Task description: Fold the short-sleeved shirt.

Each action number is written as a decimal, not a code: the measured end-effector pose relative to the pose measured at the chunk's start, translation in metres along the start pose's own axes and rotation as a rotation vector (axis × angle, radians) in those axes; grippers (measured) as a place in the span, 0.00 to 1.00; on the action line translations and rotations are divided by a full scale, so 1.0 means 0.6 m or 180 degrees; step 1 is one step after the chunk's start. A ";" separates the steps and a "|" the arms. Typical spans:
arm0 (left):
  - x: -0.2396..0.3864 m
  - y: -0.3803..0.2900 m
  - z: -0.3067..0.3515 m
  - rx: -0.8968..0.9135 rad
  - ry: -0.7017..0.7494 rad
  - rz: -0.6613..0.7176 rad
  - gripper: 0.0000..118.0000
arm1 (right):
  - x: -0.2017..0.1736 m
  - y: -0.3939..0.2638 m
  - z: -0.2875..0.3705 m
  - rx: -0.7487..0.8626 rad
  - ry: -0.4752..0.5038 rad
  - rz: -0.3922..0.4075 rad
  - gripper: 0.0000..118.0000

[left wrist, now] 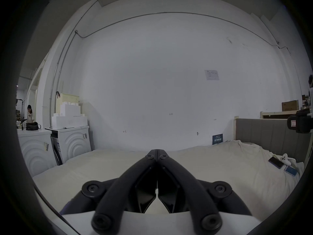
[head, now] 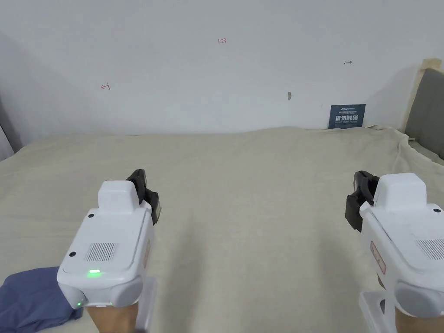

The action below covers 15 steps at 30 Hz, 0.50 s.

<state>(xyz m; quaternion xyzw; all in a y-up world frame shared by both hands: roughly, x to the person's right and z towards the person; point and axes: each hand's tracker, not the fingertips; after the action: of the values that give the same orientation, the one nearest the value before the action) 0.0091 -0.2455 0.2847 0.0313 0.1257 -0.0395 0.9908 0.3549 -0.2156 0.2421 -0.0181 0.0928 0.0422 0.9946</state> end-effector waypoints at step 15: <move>0.024 -0.011 0.007 -0.0068 -0.0144 0.0119 0.00 | -0.006 0.018 0.031 0.0009 -0.0045 -0.0047 0.00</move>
<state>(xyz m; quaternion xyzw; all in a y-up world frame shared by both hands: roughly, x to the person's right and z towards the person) 0.0234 -0.2532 0.2846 0.0222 0.1030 -0.0203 0.9942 0.3538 -0.2042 0.2610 -0.0170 0.0858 0.0349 0.9956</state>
